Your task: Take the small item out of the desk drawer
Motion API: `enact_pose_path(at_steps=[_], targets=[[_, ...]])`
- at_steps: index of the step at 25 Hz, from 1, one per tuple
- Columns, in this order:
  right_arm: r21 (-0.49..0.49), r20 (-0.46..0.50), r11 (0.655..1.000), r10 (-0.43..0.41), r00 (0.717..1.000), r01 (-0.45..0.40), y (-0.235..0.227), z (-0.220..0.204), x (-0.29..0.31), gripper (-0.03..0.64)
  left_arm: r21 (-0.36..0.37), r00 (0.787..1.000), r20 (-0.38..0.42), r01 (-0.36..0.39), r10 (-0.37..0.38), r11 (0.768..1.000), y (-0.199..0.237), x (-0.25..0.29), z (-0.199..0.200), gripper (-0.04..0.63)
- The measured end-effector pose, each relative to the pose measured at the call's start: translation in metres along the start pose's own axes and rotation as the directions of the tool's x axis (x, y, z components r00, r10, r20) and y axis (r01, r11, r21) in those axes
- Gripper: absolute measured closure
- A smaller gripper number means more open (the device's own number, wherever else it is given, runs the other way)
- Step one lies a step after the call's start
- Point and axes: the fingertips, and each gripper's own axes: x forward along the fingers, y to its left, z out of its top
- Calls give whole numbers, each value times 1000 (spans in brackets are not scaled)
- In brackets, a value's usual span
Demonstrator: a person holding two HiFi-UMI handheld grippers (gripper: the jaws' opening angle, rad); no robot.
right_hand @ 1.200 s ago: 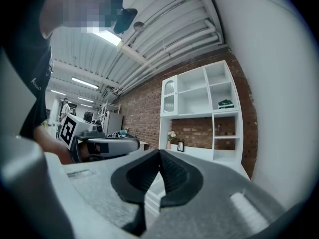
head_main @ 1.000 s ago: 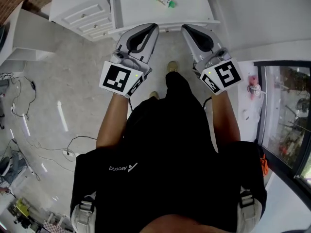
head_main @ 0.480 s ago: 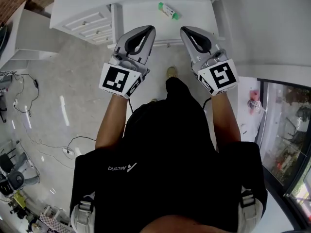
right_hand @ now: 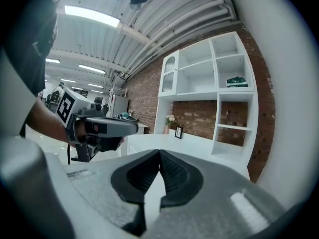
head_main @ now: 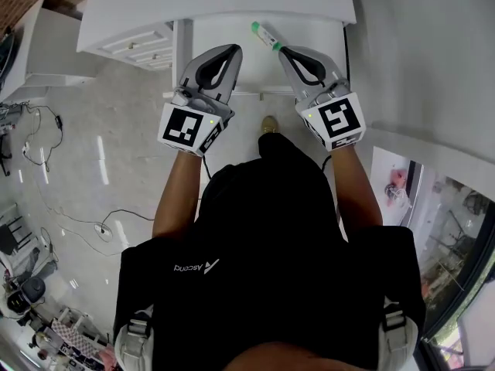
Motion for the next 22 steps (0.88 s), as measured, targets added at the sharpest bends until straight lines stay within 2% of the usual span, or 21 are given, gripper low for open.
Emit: enact_pose_path(at_steps=[4, 9, 12, 15, 22], targets=[[-2, -40, 999, 46, 998, -46, -22, -25, 21, 614, 12, 999, -13, -30, 30, 999, 12, 26, -10, 597], [27, -91, 995, 97, 991, -95, -43, -54, 45, 581, 7, 996, -36, -79, 79, 997, 24, 54, -26, 597], [43, -130, 993, 119, 984, -114, -52, -72, 60, 564, 20, 996, -49, -79, 80, 997, 29, 64, -39, 597], [64, -182, 990, 136, 974, -126, -57, -87, 68, 540, 35, 994, -61, -90, 92, 995, 31, 69, -47, 597], [91, -294, 986, 159, 942, -138, -59, -126, 90, 499, 12, 987, -128, -92, 93, 996, 37, 80, -68, 597]])
